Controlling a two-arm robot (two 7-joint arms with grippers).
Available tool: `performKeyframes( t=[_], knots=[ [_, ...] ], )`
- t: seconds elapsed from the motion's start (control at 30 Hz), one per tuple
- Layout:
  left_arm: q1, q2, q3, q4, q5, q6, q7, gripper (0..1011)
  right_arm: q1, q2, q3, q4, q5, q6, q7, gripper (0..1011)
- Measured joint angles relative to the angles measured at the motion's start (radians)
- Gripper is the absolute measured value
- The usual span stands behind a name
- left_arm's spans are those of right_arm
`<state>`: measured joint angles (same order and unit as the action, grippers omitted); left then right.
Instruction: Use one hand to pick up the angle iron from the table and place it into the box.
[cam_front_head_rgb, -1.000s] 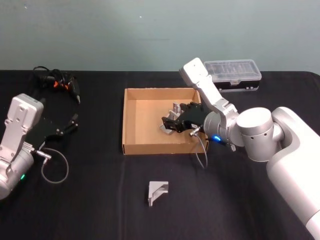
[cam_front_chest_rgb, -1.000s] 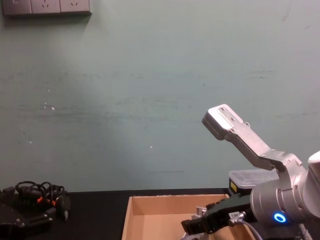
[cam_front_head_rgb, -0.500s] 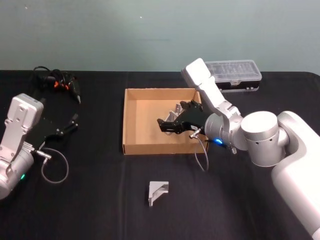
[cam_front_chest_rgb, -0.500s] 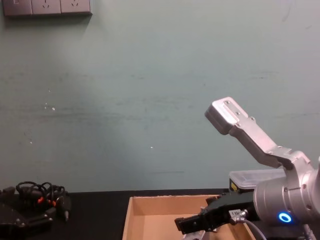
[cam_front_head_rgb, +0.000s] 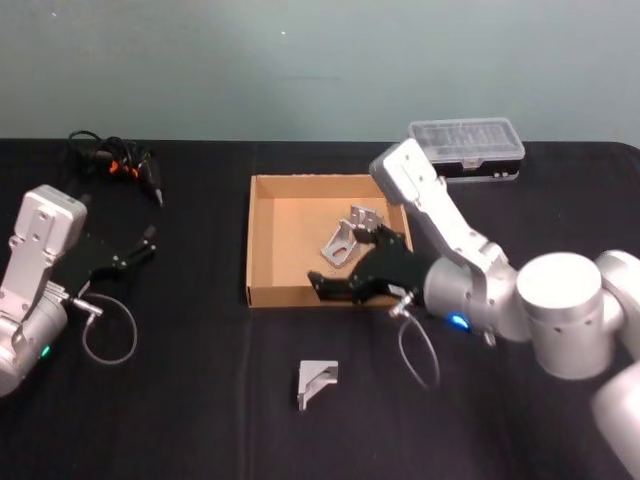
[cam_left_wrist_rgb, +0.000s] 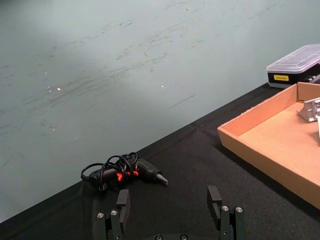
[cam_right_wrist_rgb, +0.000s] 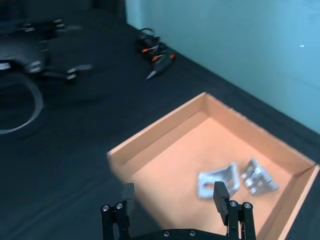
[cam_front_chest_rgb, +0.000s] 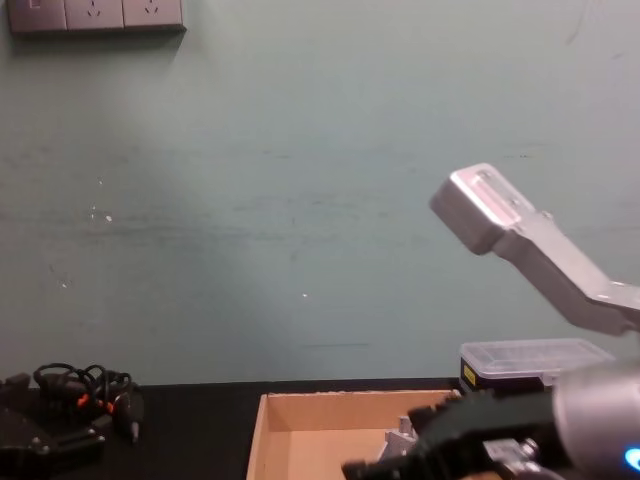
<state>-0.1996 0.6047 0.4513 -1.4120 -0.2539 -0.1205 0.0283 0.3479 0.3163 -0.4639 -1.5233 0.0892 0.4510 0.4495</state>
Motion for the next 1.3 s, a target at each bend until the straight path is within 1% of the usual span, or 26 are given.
performKeyframes(
  t=[0.03, 0.07, 0.1, 0.13, 0.2, 0.23, 0.3, 0.33, 0.4, 0.43, 0.47, 0.57, 0.63, 0.73, 0.9, 1.13, 1.2, 1.3],
  knots=[
    [0.000, 0.000, 0.000, 0.000, 0.000, 0.000, 0.000, 1011, -0.014, 0.010, 0.000, -0.021, 0.004, 0.005, 0.003, 1004],
    [0.000, 0.000, 0.000, 0.000, 0.000, 0.000, 0.000, 1011, -0.043, 0.031, 0.002, -0.062, 0.013, 0.013, 0.010, 1004],
    [0.000, 0.000, 0.000, 0.000, 0.000, 0.000, 0.000, 1011, -0.043, 0.031, 0.002, -0.062, 0.013, 0.013, 0.010, 1004],
    [0.000, 0.000, 0.000, 0.000, 0.000, 0.000, 0.000, 1012, -0.072, 0.052, 0.005, -0.098, 0.022, 0.018, 0.017, 1004],
    [0.000, 0.000, 0.000, 0.000, 0.000, 0.000, 0.000, 1011, -0.095, 0.069, 0.008, -0.128, 0.030, 0.019, 0.023, 1004],
    [0.000, 0.000, 0.000, 0.000, 0.000, 0.000, 0.000, 1011, -0.122, 0.090, 0.011, -0.161, 0.039, 0.018, 0.029, 1004],
    [0.000, 0.000, 0.000, 0.000, 0.000, 0.000, 0.000, 1011, -0.148, 0.110, 0.014, -0.190, 0.049, 0.012, 0.035, 1004],
    [0.000, 0.000, 0.000, 0.000, 0.000, 0.000, 0.000, 1011, -0.171, 0.128, 0.018, -0.214, 0.059, 0.001, 0.041, 1004],
    [0.000, 0.000, 0.000, 0.000, 0.000, 0.000, 0.000, 1011, -0.202, 0.150, 0.020, -0.243, 0.071, -0.022, 0.047, 1004],
    [0.000, 0.000, 0.000, 0.000, 0.000, 0.000, 0.000, 1011, -0.202, 0.150, 0.020, -0.243, 0.071, -0.022, 0.047, 1004],
    [0.000, 0.000, 0.000, 0.000, 0.000, 0.000, 0.000, 1011, -0.222, 0.163, 0.020, -0.260, 0.079, -0.044, 0.052, 1004],
    [0.000, 0.000, 0.000, 0.000, 0.000, 0.000, 0.000, 1011, -0.250, 0.181, 0.017, -0.279, 0.091, -0.075, 0.057, 1004],
    [0.000, 0.000, 0.000, 0.000, 0.000, 0.000, 0.000, 1011, -0.264, 0.188, 0.010, -0.286, 0.101, -0.090, 0.061, 1004],
    [0.000, 0.000, 0.000, 0.000, 0.000, 0.000, 0.000, 1011, -0.276, 0.191, 0.002, -0.288, 0.115, -0.098, 0.062, 1004],
    [0.000, 0.000, 0.000, 0.000, 0.000, 0.000, 0.000, 1011, -0.287, 0.191, -0.004, -0.295, 0.134, -0.086, 0.057, 1004],
    [0.000, 0.000, 0.000, 0.000, 0.000, 0.000, 0.000, 1011, -0.299, 0.188, -0.027, -0.316, 0.133, -0.001, -0.003, 1004],
    [0.000, 0.000, 0.000, 0.000, 0.000, 0.000, 0.000, 1011, -0.302, 0.178, -0.033, -0.317, 0.127, 0.026, -0.024, 1004],
    [0.000, 0.000, 0.000, 0.000, 0.000, 0.000, 0.000, 1011, -0.302, 0.166, -0.036, -0.315, 0.126, 0.047, -0.037, 1004]
  ],
)
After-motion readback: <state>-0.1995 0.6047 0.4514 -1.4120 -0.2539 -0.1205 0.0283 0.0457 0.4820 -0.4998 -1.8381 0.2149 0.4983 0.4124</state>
